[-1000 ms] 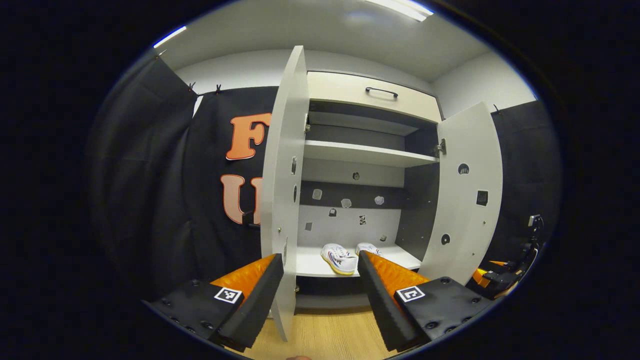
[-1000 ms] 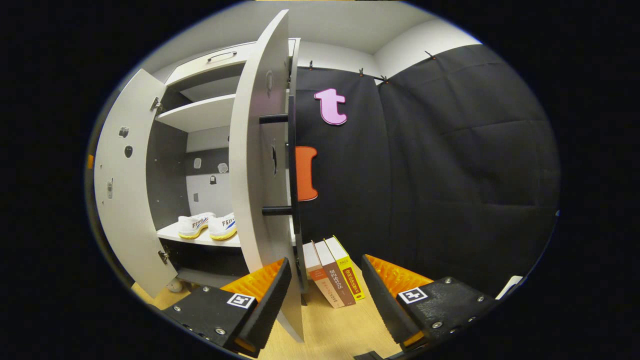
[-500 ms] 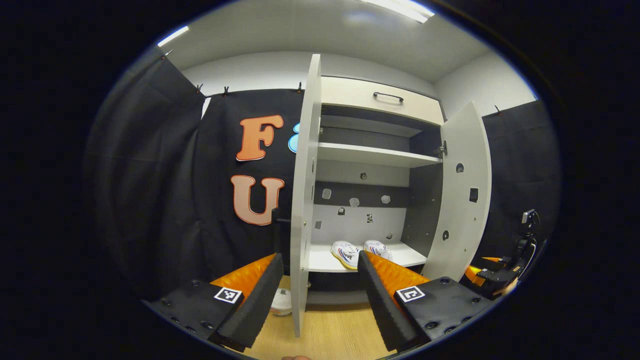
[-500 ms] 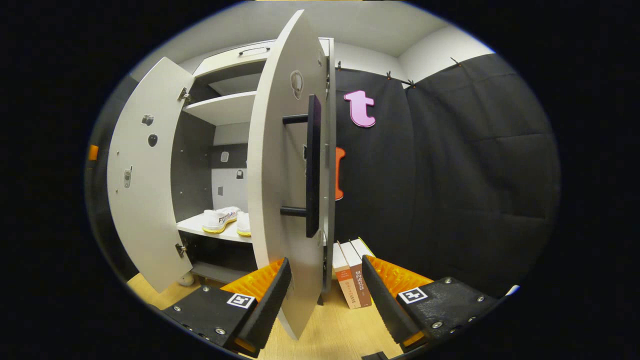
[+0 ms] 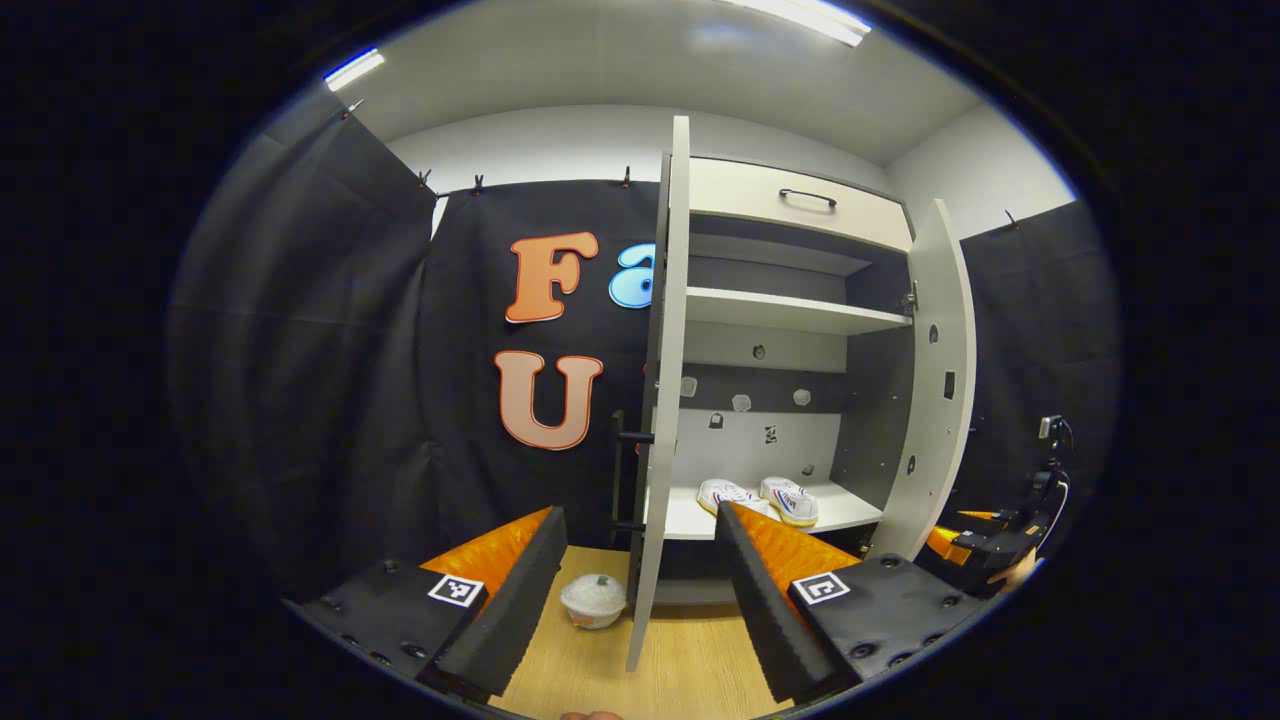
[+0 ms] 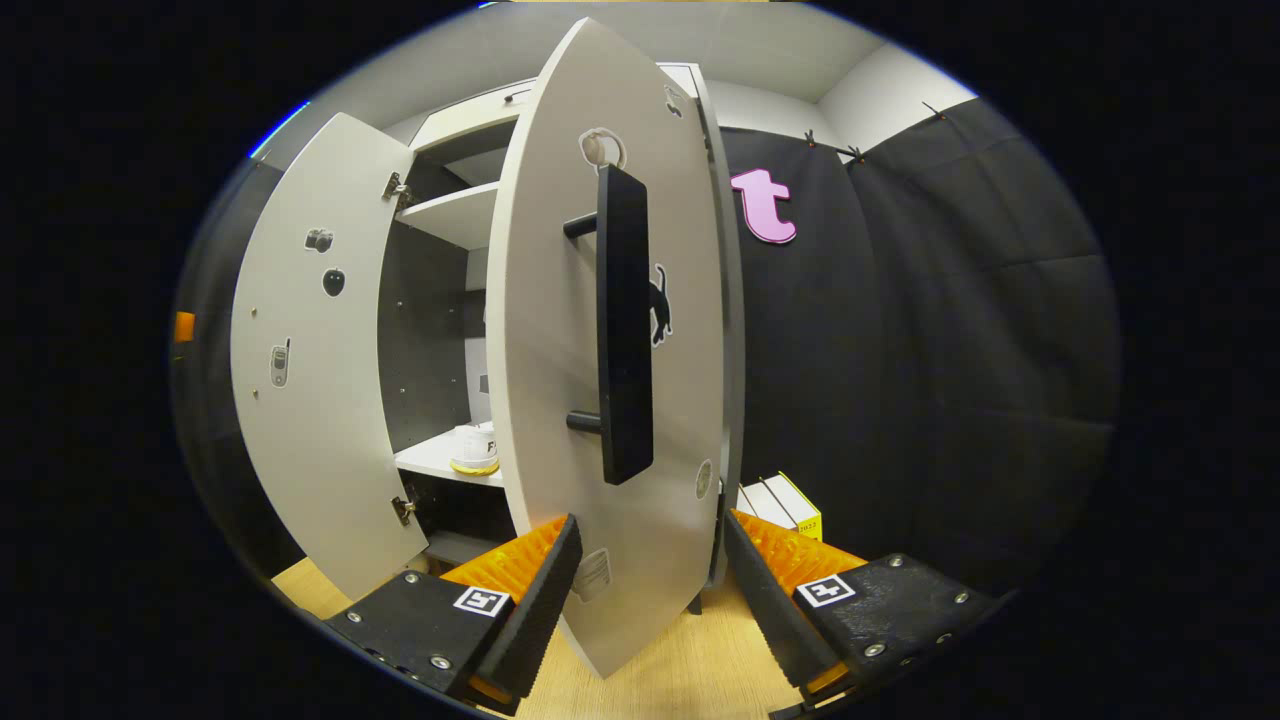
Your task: Grab one shoe with the right hand and put it into the shoe cabinet, grab the other shoe with the left hand and put it into the shoe cabinet; then close the right door with the right hand and the left door with the left hand.
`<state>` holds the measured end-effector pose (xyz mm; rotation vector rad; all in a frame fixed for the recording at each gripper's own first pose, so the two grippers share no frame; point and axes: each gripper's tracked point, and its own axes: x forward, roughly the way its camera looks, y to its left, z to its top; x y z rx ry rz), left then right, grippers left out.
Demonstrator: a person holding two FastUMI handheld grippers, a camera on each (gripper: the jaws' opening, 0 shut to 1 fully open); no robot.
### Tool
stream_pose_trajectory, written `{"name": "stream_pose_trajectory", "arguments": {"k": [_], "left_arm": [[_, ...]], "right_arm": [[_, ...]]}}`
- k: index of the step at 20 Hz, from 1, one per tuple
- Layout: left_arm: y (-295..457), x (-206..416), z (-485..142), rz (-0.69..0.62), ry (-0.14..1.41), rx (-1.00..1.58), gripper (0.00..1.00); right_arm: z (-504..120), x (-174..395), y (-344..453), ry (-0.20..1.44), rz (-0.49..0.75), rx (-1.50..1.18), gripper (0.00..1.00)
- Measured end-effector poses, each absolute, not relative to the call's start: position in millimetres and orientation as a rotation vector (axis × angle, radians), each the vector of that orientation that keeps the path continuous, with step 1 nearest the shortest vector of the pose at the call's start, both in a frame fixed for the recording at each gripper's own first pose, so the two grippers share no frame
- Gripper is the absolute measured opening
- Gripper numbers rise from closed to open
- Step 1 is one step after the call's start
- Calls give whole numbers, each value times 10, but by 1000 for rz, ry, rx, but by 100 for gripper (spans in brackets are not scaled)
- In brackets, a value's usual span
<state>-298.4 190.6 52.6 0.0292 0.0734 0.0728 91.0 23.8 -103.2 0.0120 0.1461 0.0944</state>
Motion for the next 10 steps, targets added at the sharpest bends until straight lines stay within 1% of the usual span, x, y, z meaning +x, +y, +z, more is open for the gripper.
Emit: {"name": "stream_pose_trajectory", "arguments": {"k": [1, 2, 3, 4, 10], "left_arm": [[1947, -2995, 520, 80, 74, 32, 96], [1989, -3001, 516, 87, 75, 34, 96], [2033, -3003, 515, 94, 74, 35, 96], [2064, -3014, 517, 99, 70, 35, 98], [2342, -3013, 470, 143, 65, 37, 96]], "right_arm": [[-1035, 953, 314, 147, 106, 17, 89], [-1040, 999, 368, 149, 114, 24, 80], [-1056, 1047, 447, 151, 125, 31, 80], [-1068, 1094, 525, 152, 137, 39, 90], [-1071, 1518, 913, 156, 155, 56, 92]]}}
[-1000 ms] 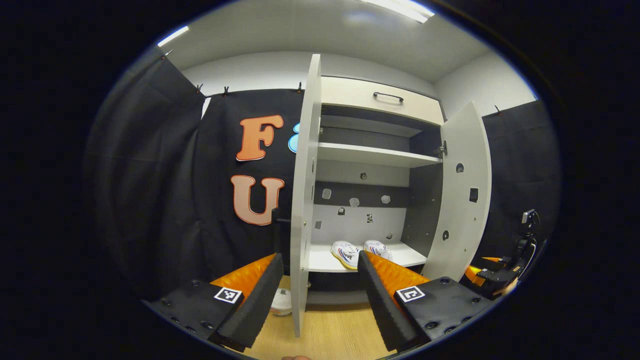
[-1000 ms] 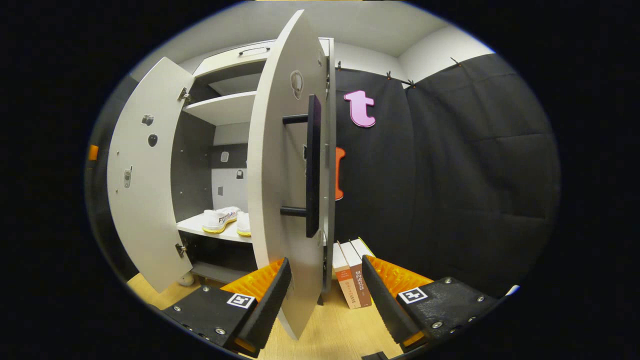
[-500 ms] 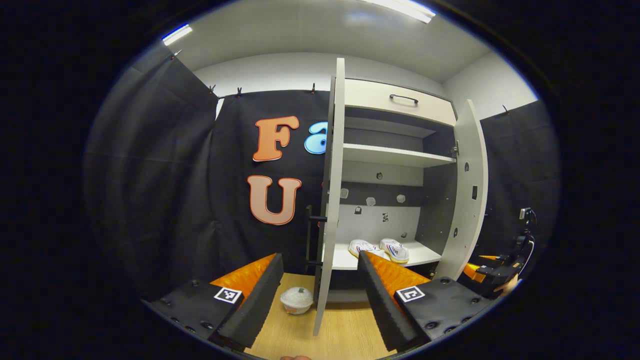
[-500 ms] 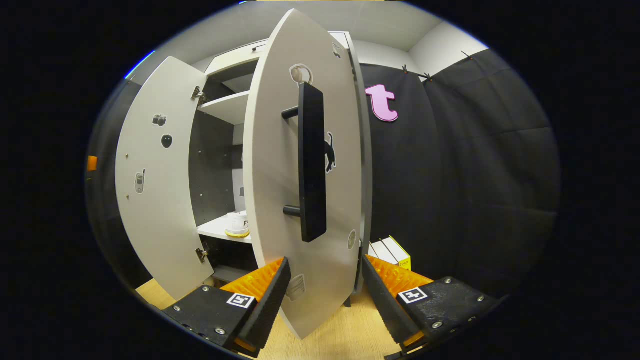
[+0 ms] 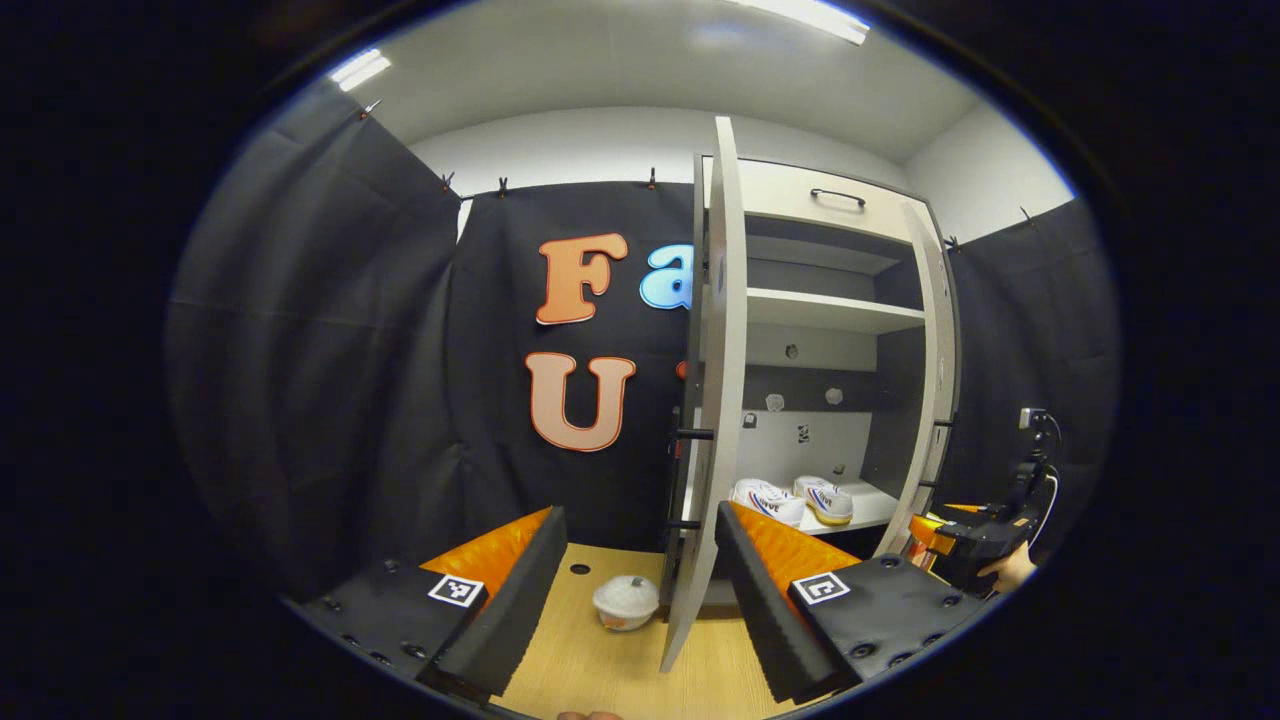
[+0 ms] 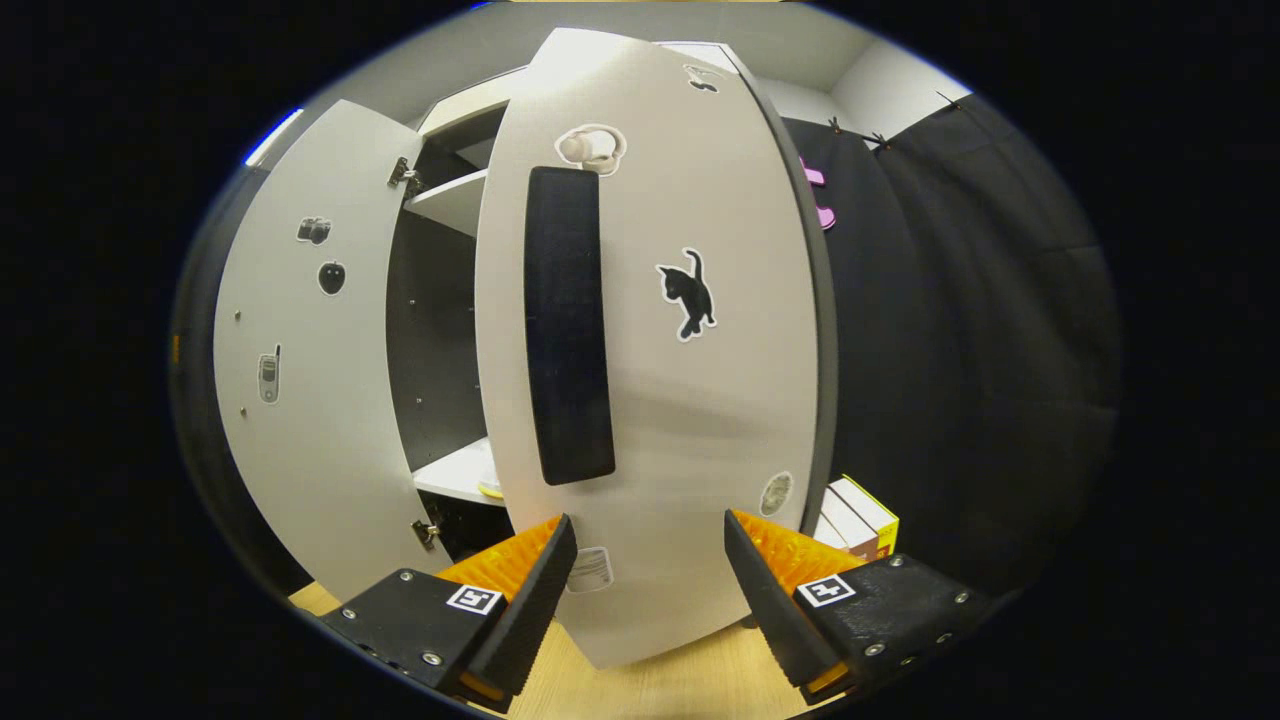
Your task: Grab one shoe with the right hand and put it into the shoe cabinet, grab the other shoe with the left hand and put it into the shoe cabinet; then close the right door with the right hand and the left door with the left hand.
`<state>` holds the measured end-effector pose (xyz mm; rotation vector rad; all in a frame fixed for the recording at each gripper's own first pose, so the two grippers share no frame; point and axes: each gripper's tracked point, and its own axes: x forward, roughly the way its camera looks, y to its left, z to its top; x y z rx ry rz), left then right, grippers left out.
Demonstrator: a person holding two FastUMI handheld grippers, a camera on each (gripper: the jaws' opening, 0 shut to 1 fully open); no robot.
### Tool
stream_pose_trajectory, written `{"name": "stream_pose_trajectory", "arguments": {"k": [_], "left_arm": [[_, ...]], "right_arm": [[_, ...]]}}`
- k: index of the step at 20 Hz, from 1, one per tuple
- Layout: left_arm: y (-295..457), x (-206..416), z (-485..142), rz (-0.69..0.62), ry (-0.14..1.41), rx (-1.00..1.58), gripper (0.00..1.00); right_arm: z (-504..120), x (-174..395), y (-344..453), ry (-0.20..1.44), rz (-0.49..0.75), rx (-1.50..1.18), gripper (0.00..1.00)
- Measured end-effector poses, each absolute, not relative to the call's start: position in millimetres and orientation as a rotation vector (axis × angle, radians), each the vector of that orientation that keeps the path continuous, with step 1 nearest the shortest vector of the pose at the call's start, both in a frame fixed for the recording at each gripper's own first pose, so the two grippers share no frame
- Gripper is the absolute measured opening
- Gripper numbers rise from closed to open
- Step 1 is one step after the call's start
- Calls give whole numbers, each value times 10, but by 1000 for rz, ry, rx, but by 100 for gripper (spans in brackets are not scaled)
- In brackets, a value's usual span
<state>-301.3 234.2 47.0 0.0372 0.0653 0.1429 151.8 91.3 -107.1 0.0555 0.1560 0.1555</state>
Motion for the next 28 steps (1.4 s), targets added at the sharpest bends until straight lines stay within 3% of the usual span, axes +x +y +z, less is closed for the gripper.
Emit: {"name": "stream_pose_trajectory", "arguments": {"k": [9, 21, 28], "left_arm": [[2879, -2865, 137, 224, 111, 4, 96], [2961, -1987, -803, 173, 220, 43, 97], [2698, -1786, -976, 90, 231, 17, 97]], "right_arm": [[-1056, 1867, 1106, 154, 128, 19, 91], [-1106, 2186, 1179, 163, 75, 6, 90], [-1156, 2234, 1169, 175, 49, 1, 91]]}}
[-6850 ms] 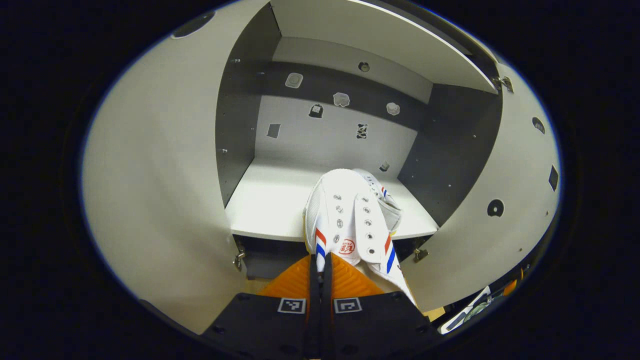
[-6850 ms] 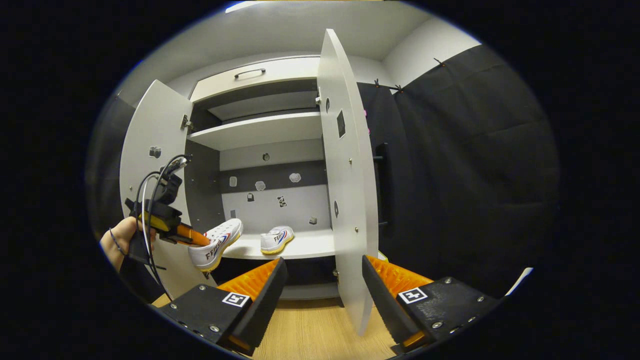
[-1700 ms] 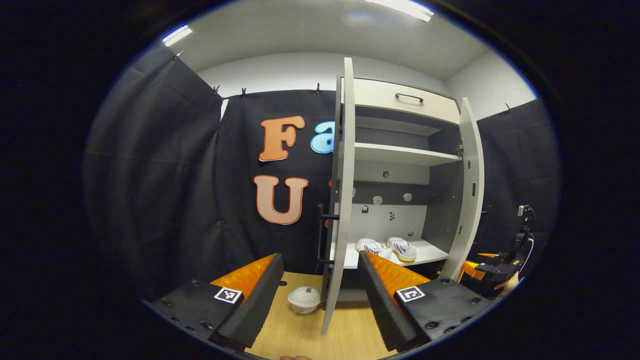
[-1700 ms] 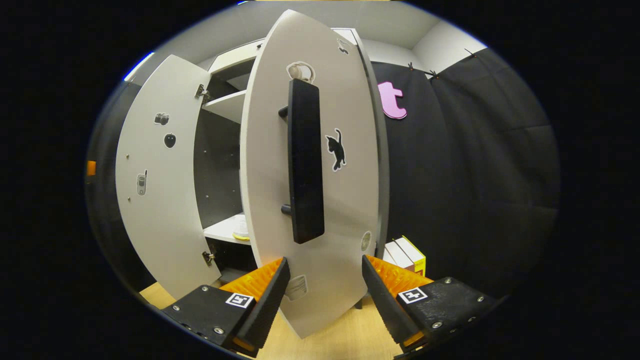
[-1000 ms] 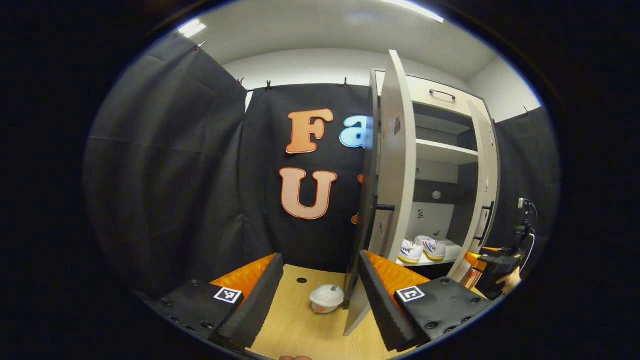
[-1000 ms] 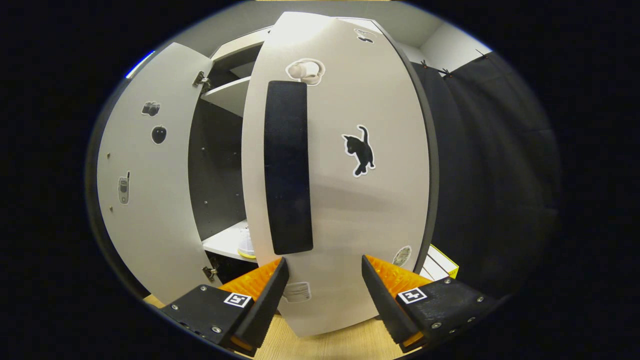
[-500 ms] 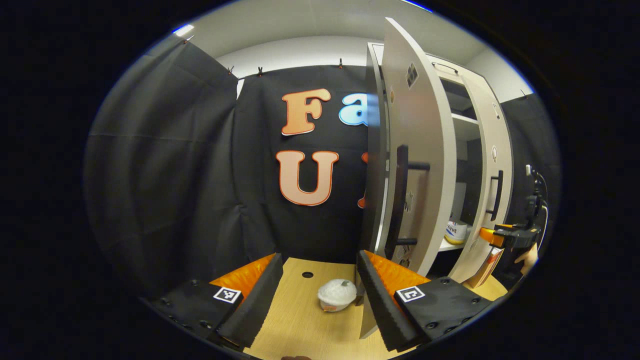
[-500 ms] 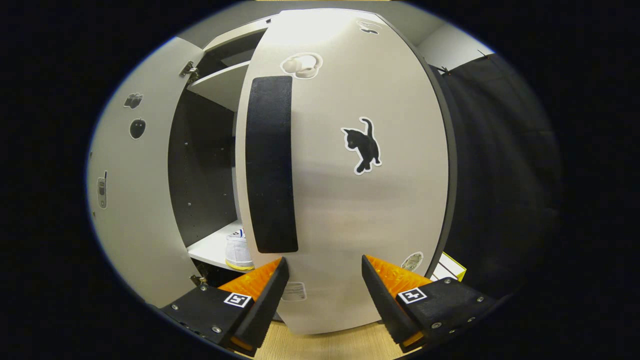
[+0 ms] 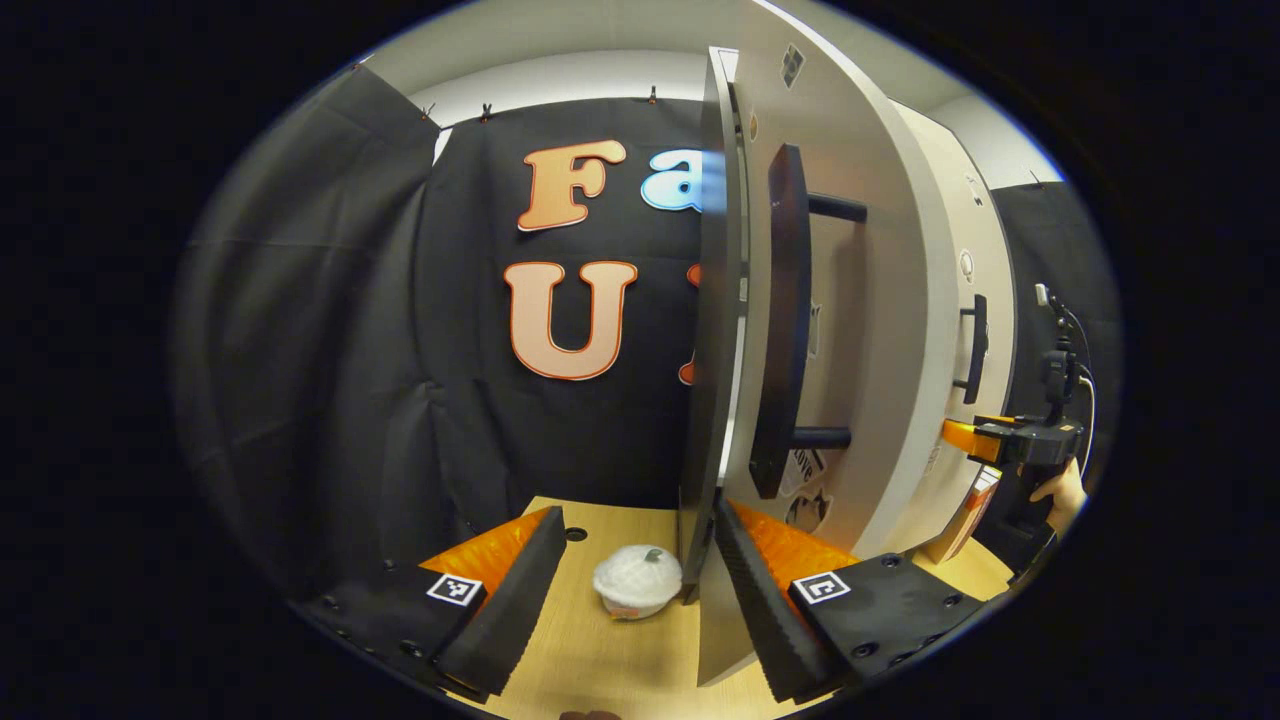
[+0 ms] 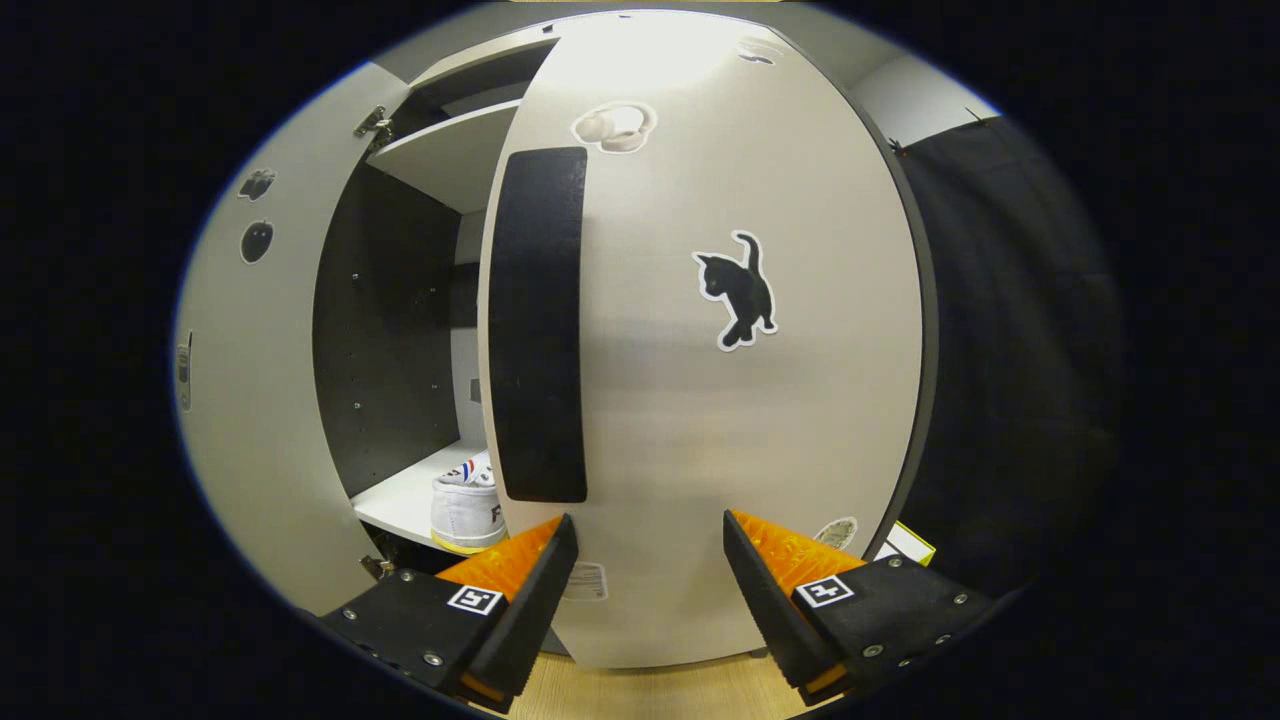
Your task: Grab one shoe with the right hand and put it into the shoe cabinet, grab the other shoe with the left hand and put it into the shoe cabinet; then close the right door with the right hand and the left door with the left hand.
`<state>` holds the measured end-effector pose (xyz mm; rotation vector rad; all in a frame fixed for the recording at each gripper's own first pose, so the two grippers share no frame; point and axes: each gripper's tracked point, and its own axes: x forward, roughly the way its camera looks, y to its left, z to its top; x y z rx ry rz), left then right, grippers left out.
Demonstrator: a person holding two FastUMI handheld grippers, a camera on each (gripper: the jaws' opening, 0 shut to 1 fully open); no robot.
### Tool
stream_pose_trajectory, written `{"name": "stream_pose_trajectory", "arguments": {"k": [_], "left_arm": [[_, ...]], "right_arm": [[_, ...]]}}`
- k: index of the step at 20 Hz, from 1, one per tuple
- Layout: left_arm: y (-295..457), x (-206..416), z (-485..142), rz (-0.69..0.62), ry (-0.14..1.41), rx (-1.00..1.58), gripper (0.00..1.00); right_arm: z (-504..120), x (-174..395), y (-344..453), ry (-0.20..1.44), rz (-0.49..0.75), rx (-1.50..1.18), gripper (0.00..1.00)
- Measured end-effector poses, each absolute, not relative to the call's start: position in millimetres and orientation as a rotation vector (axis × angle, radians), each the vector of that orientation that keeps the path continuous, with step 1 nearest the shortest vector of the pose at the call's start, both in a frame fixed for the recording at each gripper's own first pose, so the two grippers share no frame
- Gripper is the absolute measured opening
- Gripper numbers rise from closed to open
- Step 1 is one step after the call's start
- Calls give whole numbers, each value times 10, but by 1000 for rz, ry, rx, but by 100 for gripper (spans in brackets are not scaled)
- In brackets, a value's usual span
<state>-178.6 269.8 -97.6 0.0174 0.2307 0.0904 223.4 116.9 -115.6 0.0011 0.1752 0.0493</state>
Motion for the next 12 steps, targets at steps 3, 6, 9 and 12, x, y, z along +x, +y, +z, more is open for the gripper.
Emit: {"name": "stream_pose_trajectory", "arguments": {"k": [3, 6, 9, 12], "left_arm": [[2703, -1739, -943, 85, 221, 37, 99], [2642, -1743, -946, 65, 219, 46, 99], [2592, -1755, -918, 64, 203, 61, 93], [2448, -1736, -954, 29, 204, 40, 93]], "right_arm": [[-1137, 2158, 1138, 169, 42, -11, 91], [-1077, 2051, 1069, 146, 34, -37, 92], [-997, 1959, 1012, 119, 27, -53, 91], [-914, 1856, 956, 93, 22, -67, 91]]}}
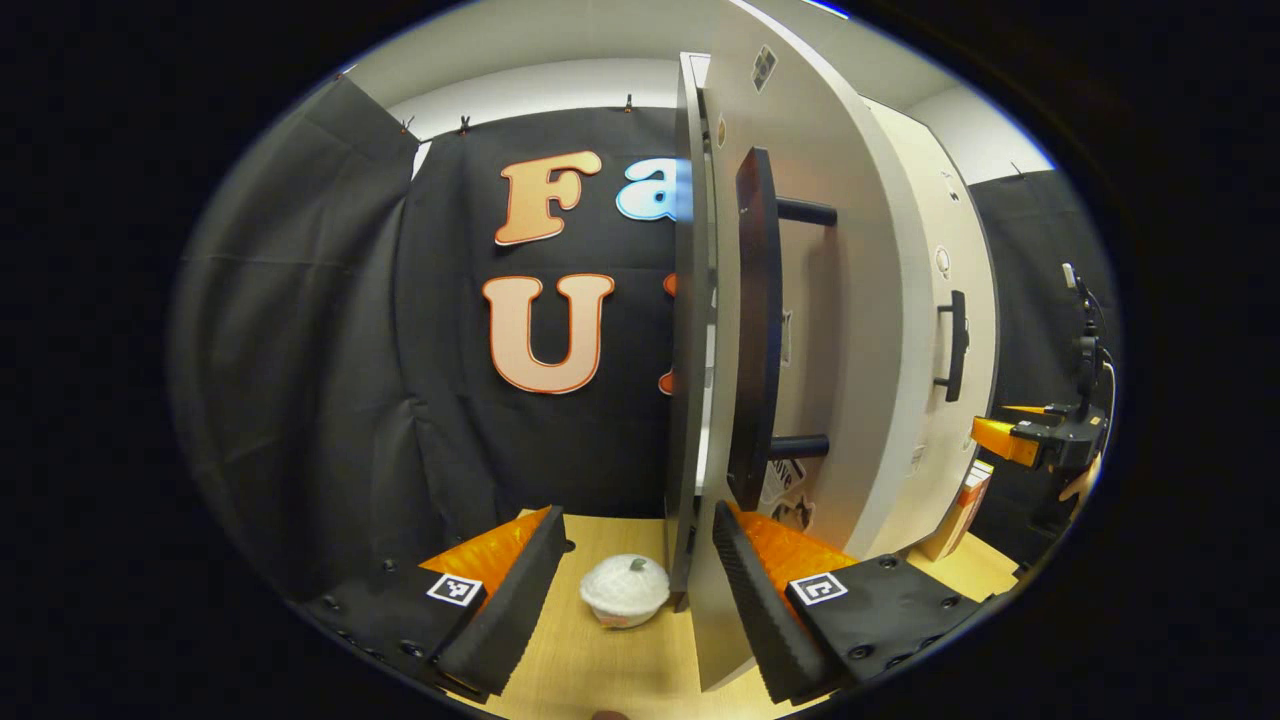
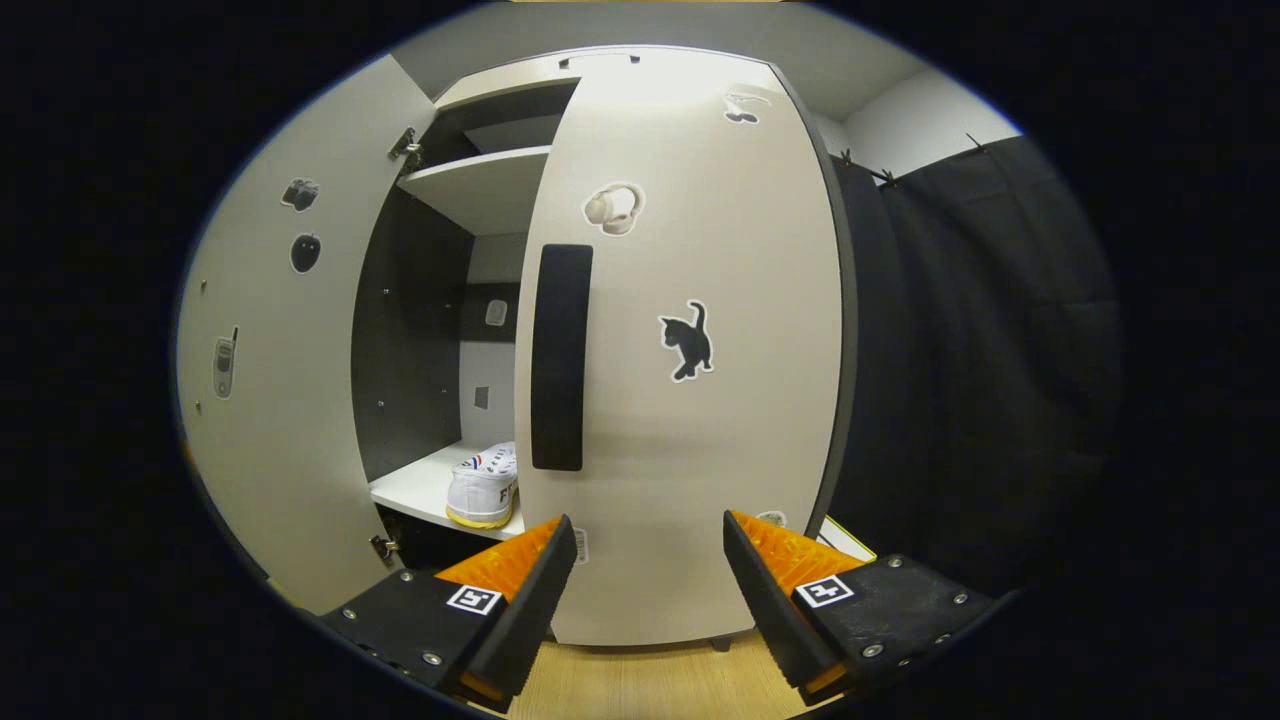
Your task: Grab one shoe with the right hand and put it into the shoe cabinet, grab the other shoe with the left hand and put it into the shoe cabinet; then close the right door with the right hand and the left door with the left hand.
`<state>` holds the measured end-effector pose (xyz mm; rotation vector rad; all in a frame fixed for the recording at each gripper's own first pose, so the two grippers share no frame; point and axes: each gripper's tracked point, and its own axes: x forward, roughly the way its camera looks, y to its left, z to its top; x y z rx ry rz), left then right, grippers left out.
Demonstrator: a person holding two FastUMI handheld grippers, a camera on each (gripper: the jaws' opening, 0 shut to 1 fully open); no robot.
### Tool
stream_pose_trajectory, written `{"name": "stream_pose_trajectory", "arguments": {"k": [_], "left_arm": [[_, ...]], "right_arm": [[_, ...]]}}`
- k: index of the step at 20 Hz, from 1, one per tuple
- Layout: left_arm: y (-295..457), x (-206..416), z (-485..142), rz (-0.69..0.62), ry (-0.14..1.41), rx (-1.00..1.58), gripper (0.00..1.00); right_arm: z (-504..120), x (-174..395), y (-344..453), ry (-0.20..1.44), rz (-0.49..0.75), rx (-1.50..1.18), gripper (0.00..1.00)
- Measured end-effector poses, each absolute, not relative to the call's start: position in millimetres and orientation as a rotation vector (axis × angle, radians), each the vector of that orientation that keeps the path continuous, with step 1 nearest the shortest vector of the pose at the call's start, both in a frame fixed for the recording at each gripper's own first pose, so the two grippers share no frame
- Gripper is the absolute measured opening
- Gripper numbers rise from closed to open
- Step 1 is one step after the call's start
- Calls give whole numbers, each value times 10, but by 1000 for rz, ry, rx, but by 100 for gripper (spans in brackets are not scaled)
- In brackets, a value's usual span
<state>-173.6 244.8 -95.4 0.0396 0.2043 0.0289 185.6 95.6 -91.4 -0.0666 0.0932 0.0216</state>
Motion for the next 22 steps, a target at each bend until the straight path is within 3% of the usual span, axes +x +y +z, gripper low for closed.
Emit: {"name": "stream_pose_trajectory", "arguments": {"k": [7, 22], "left_arm": [[1908, -1647, -981, -80, 207, 51, 93], [1536, -1384, -1052, -112, 220, 72, 93]], "right_arm": [[-783, 1646, 706, 52, -18, -115, 91], [-719, 1391, 381, 37, -74, -67, 91]]}}
